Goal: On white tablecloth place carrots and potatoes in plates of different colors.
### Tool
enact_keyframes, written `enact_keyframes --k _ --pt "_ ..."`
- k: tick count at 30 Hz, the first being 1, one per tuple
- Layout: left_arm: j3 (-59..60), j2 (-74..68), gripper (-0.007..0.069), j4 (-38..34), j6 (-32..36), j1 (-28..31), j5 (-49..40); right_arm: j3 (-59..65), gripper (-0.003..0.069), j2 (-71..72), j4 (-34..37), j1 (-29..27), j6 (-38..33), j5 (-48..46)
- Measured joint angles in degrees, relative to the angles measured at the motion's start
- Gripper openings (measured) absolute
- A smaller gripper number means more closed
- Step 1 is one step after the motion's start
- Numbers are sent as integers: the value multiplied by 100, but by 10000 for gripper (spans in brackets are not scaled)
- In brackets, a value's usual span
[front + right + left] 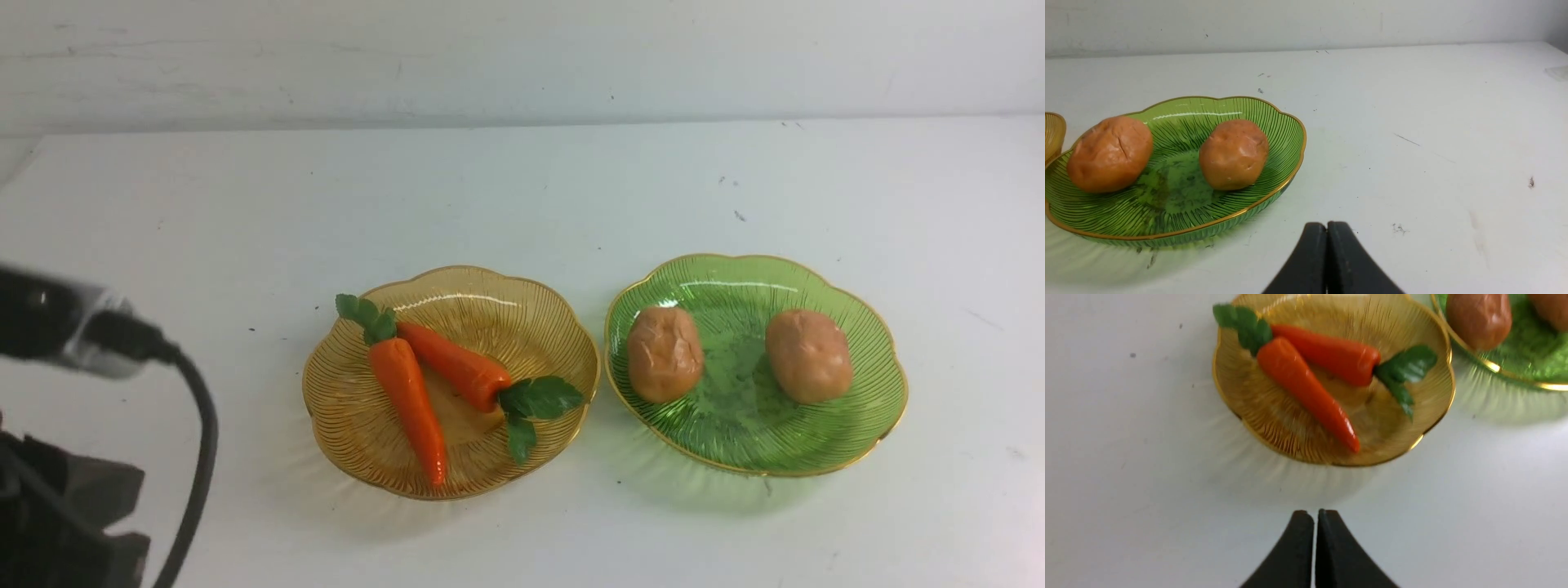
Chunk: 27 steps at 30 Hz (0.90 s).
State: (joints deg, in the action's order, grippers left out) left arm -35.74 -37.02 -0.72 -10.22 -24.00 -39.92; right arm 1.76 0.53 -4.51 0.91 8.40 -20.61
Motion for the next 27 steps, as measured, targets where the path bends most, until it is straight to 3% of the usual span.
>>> enact_keyframes --k 12,19,27 --pt "260 38 -3 -8 -4 0 -62 0 -15 0 0 0 0 0" --pt "543 219 -3 465 -241 15 194 0 -15 0 0 0 0 0" --pt "2065 2079 -3 597 -87 1062 1416 0 -15 0 0 0 0 0"
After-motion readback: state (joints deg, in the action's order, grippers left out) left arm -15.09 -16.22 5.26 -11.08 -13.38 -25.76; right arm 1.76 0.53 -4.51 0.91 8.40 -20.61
